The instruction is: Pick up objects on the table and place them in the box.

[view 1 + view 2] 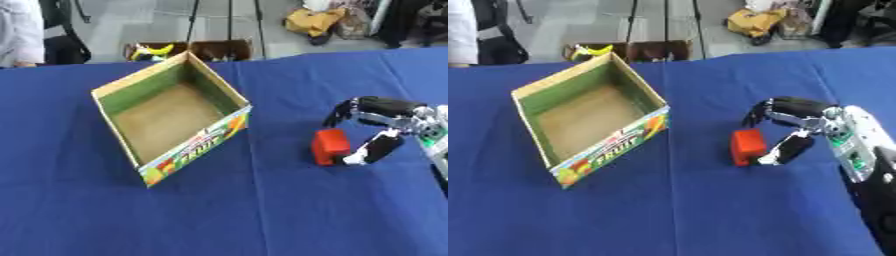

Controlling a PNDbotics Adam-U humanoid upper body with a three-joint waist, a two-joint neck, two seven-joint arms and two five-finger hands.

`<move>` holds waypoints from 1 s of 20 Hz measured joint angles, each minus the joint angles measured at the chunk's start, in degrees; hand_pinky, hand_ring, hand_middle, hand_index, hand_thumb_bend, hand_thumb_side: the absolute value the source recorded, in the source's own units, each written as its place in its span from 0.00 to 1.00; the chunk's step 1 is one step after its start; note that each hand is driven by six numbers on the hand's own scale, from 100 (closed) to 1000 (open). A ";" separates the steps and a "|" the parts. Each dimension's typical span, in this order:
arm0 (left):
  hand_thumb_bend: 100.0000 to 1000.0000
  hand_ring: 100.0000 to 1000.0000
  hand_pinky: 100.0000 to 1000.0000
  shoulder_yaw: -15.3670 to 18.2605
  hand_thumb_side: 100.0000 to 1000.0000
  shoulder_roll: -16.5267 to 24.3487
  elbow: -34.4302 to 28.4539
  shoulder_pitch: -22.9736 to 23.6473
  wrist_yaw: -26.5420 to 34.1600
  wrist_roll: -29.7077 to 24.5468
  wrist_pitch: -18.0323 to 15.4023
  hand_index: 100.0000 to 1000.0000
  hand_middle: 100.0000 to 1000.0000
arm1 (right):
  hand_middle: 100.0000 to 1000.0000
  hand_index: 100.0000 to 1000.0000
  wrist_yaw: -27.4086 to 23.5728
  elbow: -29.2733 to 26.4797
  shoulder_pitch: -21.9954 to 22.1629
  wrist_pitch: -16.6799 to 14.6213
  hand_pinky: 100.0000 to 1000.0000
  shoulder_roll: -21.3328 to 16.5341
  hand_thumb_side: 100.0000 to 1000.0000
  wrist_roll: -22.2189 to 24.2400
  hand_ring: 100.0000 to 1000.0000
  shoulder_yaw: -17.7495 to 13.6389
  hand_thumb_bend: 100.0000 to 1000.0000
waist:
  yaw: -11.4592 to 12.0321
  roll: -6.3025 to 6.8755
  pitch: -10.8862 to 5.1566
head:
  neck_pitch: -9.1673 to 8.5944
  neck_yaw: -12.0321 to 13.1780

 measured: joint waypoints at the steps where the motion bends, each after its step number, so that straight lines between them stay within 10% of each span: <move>1: 0.44 0.51 0.29 0.00 0.86 0.00 0.00 0.00 0.00 -0.01 -0.01 0.89 0.60 | 0.61 0.77 -0.10 0.00 0.00 0.04 0.72 0.00 0.37 0.04 0.72 0.01 0.41 | 0.02 0.00 0.00 | 0.00 -0.03; 20: 0.45 0.52 0.29 -0.01 0.86 0.00 0.00 0.00 0.00 -0.09 -0.09 0.89 0.60 | 0.51 0.68 -1.83 -0.04 0.00 0.59 0.68 0.08 0.32 0.59 0.67 0.67 0.24 | 0.47 0.06 0.00 | -0.02 -0.21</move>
